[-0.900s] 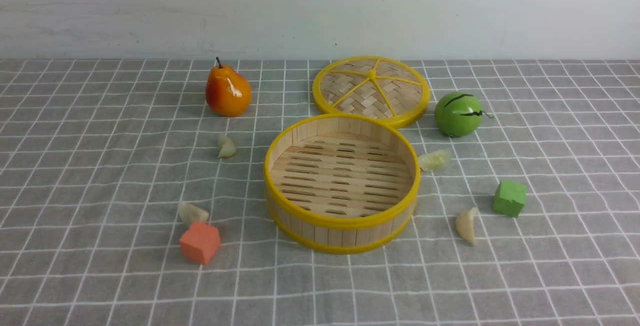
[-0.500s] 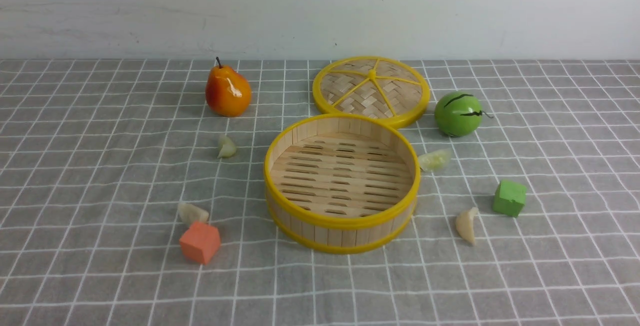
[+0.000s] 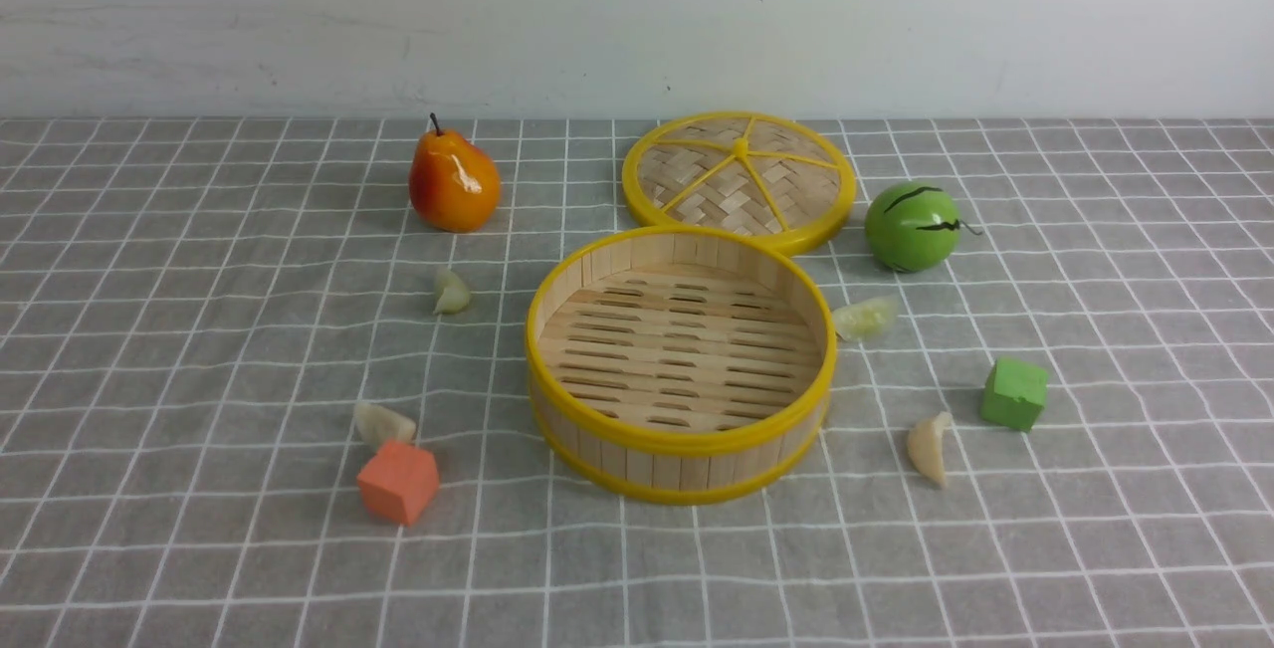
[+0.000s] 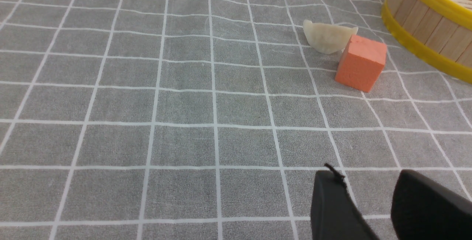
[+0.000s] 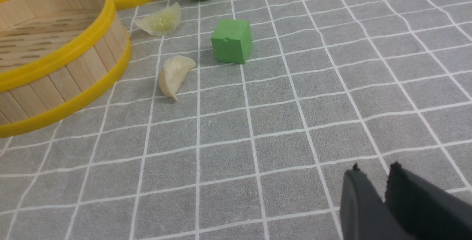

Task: Put the dumplings into the steamer on the table with the grey tablecloth.
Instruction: 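Reach for and grasp a dumpling on the table with the left gripper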

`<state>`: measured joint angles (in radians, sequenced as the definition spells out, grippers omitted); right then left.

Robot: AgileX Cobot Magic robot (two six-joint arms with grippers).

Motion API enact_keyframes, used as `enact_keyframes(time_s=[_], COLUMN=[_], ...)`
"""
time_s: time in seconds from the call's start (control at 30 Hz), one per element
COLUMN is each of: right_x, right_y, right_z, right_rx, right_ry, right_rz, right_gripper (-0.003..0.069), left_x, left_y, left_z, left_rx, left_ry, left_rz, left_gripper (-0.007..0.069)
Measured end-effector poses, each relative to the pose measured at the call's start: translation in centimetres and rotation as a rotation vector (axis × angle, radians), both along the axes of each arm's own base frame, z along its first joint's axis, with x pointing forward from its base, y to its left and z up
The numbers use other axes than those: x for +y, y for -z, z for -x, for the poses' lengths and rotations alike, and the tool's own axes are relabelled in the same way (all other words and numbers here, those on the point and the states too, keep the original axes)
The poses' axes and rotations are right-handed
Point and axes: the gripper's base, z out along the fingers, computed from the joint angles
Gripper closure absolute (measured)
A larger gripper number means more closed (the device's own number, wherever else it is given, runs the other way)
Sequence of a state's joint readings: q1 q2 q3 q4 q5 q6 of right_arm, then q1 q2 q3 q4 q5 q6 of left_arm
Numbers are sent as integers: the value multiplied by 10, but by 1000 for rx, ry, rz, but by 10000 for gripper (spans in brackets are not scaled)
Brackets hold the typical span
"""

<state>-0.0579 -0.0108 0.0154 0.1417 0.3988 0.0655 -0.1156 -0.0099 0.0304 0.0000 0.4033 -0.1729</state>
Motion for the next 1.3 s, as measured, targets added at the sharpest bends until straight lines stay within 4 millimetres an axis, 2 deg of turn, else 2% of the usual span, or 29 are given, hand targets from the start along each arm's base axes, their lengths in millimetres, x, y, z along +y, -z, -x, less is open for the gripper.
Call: enact_keyframes(time_s=[1.3], right_x=[0], right_y=[0], right_z=[0], right_rx=[0], right_ry=[0], right_rz=[-1], right_gripper=[510], left_x=[0], left_y=[0], left_z=[0], left_rx=[0], left_ry=[1], left_rz=[-2], left_gripper=[387])
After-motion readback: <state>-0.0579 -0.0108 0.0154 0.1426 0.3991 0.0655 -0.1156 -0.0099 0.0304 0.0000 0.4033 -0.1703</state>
